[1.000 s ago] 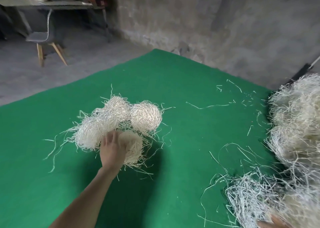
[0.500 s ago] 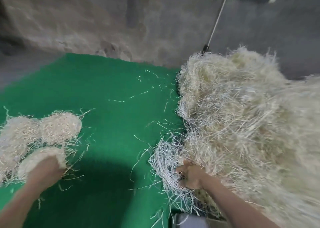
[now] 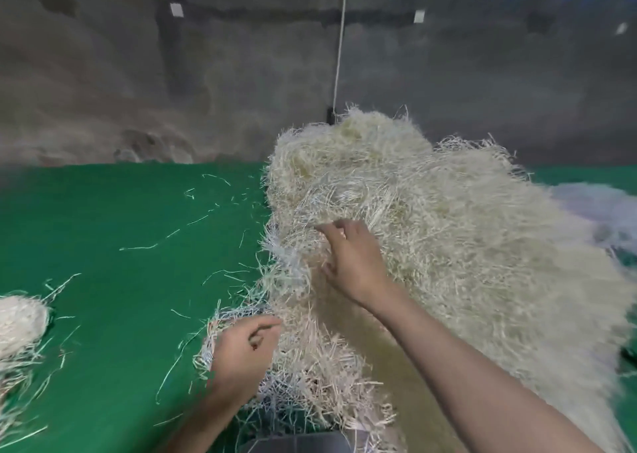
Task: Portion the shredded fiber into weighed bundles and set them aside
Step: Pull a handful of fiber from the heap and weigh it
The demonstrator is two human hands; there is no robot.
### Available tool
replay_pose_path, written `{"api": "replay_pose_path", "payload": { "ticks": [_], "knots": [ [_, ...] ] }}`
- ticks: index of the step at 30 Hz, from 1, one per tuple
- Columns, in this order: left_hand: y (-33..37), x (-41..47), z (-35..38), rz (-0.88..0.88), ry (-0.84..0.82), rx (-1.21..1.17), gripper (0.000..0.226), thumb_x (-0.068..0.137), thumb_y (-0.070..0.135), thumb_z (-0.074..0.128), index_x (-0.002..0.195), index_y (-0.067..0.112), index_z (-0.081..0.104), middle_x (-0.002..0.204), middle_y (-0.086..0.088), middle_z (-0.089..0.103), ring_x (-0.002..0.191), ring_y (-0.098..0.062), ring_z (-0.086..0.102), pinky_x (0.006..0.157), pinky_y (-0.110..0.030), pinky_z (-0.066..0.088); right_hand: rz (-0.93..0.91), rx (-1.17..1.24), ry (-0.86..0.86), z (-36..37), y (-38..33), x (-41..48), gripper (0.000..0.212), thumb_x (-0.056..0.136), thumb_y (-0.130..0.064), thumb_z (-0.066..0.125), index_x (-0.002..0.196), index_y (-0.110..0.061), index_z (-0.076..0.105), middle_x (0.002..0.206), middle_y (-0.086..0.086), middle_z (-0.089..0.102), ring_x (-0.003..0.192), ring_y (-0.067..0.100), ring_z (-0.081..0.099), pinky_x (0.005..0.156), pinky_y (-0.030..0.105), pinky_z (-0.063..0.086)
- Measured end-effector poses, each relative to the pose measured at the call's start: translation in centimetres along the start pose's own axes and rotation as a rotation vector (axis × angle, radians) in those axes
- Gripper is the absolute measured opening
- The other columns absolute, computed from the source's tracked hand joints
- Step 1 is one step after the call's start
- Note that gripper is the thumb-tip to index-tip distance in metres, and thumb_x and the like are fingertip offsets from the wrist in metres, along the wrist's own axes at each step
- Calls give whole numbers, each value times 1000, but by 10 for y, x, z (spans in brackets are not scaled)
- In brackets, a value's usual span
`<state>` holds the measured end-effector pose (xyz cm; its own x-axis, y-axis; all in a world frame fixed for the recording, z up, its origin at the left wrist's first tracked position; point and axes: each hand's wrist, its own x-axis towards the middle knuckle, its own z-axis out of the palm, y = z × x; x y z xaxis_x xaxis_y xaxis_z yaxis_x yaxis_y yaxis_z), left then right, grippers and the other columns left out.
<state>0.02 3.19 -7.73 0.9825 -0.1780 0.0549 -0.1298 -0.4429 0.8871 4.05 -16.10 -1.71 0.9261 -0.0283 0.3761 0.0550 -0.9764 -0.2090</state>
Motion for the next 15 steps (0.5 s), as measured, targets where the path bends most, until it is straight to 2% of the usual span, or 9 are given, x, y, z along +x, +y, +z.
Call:
{"api": "replay_pose_path", "payload": {
  "ticks": [2, 3, 4, 6, 8, 10, 11, 13, 15],
  "knots": [
    [19, 0, 25, 29, -44, -19, 24, 91, 11, 57, 111, 23, 62, 90, 14, 63, 72, 4, 63, 58, -14, 51, 54, -246, -211, -18, 29, 17, 99, 82, -21, 68, 148, -40, -4, 156, 9, -14, 142, 40, -11, 111, 59, -2],
    [28, 1, 34, 31, -45, -21, 28, 90, 13, 58, 115, 25, 60, 97, 16, 62, 85, -1, 65, 70, -18, 55, 86, -334, -325, -24, 44, 22, 108, 79, -27, 70, 145, -42, -14, 150, 9, -31, 136, 43, -26, 105, 65, -11],
    [36, 4, 40, 31, -33, -15, 32, 90, 17, 59, 118, 31, 57, 105, 18, 61, 96, -7, 64, 80, -24, 55, 109, -405, -403, -26, 58, 23, 111, 77, -31, 71, 144, -43, -17, 146, 10, -37, 132, 45, -32, 102, 69, -14],
    [52, 13, 50, 49, 0, -14, 40, 88, 25, 60, 120, 44, 46, 120, 23, 52, 111, -5, 57, 91, -19, 45, 119, -490, -480, -28, 79, 19, 103, 77, -38, 70, 148, -39, -5, 152, 14, -26, 135, 50, -23, 104, 72, -5],
    [71, 25, 57, 77, 32, -7, 49, 85, 31, 62, 126, 46, 40, 130, 23, 45, 117, 1, 46, 90, -14, 35, 133, -455, -466, -32, 93, 12, 92, 72, -37, 74, 147, -34, 20, 155, 17, 7, 139, 47, 9, 109, 66, 17],
    [93, 38, 63, 116, 64, -6, 62, 82, 32, 67, 135, 41, 36, 140, 20, 40, 118, 5, 39, 82, -5, 33, 108, -268, -299, -43, 102, 11, 70, 75, -22, 73, 137, -28, 40, 138, 16, 38, 127, 37, 38, 103, 51, 41],
    [106, 44, 68, 145, 65, -27, 71, 79, 31, 71, 138, 40, 33, 143, 20, 36, 119, 7, 35, 75, -2, 29, 75, -144, -185, -51, 104, 14, 61, 79, -13, 68, 134, -27, 46, 131, 15, 45, 121, 34, 44, 99, 45, 45],
    [135, 54, 75, 235, 41, -96, 88, 72, 33, 78, 141, 45, 25, 148, 23, 26, 122, 10, 27, 76, -2, 23, -30, 80, 38, -76, 101, 24, 57, 82, -3, 62, 132, -26, 48, 131, 13, 48, 120, 29, 46, 102, 41, 42],
    [166, 63, 78, 342, 11, -120, 106, 64, 37, 83, 143, 49, 14, 151, 25, 15, 131, 8, 20, 95, -9, 25, -134, 252, 186, -105, 95, 37, 65, 75, 0, 67, 131, -24, 47, 132, 7, 48, 122, 21, 43, 104, 31, 34]
  ]
}}
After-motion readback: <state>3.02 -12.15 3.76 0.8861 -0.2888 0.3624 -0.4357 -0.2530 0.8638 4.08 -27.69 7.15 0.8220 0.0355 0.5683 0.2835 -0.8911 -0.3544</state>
